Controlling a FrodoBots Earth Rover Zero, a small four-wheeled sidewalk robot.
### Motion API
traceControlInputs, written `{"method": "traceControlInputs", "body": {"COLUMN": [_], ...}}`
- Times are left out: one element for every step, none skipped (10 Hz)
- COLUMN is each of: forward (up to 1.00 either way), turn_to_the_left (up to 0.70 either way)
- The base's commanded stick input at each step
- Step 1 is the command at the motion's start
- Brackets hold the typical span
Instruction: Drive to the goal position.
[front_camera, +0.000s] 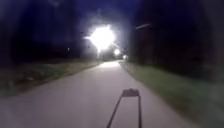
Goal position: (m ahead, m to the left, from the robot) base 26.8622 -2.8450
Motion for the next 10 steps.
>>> {"method": "traceControlInputs", "body": {"forward": [1.00,1.00,1.00,1.00,1.00,1.00,1.00,1.00,1.00,1.00], "turn_to_the_left": [0.16,0.02,0.02,0.02,0.02,0.00,0.00,0.00,0.00,0.00]}}
